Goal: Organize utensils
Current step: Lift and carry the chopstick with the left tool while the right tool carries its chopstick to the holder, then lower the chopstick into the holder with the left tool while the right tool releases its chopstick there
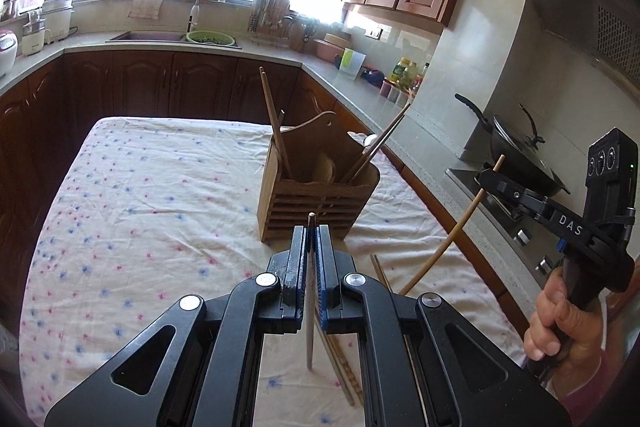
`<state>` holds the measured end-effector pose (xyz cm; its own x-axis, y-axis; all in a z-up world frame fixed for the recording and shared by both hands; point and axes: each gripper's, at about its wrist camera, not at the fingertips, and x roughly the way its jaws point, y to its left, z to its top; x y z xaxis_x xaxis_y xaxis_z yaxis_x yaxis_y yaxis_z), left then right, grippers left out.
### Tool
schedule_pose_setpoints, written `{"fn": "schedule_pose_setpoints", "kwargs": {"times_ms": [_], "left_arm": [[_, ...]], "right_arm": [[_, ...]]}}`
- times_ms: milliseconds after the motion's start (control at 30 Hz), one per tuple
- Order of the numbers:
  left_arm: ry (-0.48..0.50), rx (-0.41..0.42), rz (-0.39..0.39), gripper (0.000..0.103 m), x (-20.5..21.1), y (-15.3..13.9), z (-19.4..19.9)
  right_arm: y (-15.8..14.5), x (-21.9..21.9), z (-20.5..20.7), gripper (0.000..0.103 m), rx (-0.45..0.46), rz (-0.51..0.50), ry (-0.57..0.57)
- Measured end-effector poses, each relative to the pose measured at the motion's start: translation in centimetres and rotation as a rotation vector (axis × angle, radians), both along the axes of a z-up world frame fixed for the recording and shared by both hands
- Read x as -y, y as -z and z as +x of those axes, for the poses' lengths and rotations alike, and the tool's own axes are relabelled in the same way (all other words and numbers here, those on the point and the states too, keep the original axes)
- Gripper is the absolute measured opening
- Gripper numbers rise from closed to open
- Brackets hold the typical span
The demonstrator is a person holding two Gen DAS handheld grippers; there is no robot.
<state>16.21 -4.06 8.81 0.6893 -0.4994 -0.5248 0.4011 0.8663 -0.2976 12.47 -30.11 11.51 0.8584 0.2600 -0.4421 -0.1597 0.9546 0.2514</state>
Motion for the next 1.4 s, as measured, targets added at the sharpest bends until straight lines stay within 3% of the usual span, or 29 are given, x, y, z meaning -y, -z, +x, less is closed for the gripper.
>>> {"fn": "schedule_pose_setpoints", "kwargs": {"times_ms": [567, 967, 1133, 1400], "left_arm": [[-0.024, 0.090, -0.026, 0.004, 0.4, -4.2, 2.3], [-0.101, 0.242, -0.057, 0.004, 1.5, -10.3, 7.6], [-0.154, 0.248, -0.052, 0.004, 2.3, -9.3, 10.3], [-0.197, 0.210, -0.063, 0.004, 3.0, -4.8, 12.3]], "right_arm": [[-2.0, 1.7, 2.1, 0.005, 0.062, 0.018, 0.046], [-7.1, 3.2, 6.4, 0.005, 0.208, 0.015, 0.130], [-7.1, 3.6, 8.7, 0.005, 0.234, 0.005, 0.166], [-3.2, 3.2, 11.4, 0.005, 0.171, -0.011, 0.162]]}}
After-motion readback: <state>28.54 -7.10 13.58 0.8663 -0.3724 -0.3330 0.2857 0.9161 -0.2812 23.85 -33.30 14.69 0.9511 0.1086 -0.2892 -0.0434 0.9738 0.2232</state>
